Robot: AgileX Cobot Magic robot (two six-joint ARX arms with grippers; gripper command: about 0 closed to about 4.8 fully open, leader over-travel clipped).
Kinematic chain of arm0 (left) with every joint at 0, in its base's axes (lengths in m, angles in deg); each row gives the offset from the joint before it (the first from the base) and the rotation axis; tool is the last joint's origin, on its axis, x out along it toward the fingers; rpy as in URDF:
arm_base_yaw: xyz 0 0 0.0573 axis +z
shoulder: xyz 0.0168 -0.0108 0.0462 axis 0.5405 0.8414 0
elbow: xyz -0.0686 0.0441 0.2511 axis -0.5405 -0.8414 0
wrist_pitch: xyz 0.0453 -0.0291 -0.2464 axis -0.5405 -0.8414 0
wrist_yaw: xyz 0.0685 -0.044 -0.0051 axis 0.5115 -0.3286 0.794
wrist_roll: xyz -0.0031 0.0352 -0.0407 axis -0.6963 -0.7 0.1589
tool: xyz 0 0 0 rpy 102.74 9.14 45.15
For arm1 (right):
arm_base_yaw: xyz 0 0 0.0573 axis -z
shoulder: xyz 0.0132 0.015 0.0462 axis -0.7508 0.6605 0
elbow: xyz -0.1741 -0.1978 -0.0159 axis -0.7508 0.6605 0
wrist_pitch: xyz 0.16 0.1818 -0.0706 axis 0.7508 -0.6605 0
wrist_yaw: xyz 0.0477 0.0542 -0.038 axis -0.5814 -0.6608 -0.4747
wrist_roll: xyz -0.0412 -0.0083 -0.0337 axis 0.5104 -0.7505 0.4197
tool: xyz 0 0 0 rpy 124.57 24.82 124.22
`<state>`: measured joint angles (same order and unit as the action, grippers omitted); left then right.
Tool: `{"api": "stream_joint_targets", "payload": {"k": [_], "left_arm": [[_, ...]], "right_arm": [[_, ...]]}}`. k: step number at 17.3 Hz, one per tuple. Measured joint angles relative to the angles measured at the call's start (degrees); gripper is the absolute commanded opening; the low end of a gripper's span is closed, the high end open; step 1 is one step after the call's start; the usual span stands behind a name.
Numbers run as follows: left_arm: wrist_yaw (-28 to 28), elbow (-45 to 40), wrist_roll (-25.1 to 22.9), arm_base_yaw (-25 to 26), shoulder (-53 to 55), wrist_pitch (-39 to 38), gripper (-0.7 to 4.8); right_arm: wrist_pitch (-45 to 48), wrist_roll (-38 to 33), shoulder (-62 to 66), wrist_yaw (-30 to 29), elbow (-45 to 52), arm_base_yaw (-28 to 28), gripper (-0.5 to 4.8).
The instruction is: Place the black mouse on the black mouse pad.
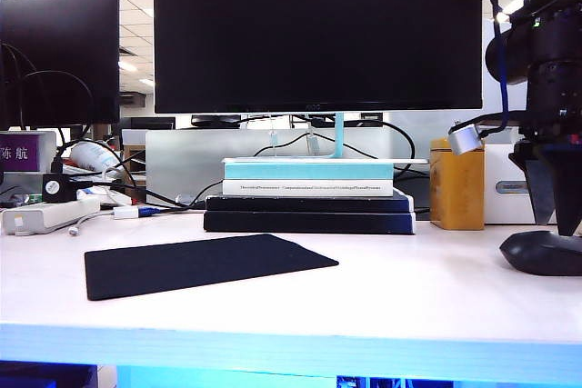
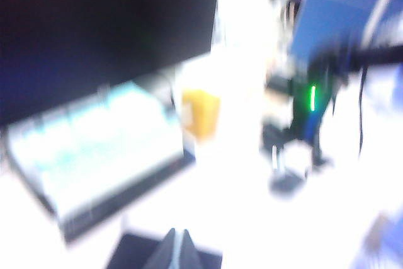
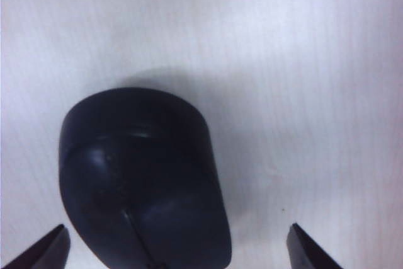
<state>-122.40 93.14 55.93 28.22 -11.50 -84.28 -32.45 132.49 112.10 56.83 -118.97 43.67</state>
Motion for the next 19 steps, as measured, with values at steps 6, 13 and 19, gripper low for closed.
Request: {"api": "stream_joint_targets", "payload": {"k": [6,13,19], "left_arm": [[4.11,0.00,-8.31,0.00,0.04,-9.42,-0.05],[4.50,0.00,-8.31,0.00,0.07,-8.44,-0.05],[4.52,0.00,-8.28,0.00,0.07,-8.11,-0.05]], "right_arm": [[0.22,1.05,1.44,0.00,0.33,0.02,4.79],[0.20,2.27,2.99,0.17,1.33,0.00,4.79],[-2.49,2.27,2.99,0.66,1.36,0.00,4.79]]}}
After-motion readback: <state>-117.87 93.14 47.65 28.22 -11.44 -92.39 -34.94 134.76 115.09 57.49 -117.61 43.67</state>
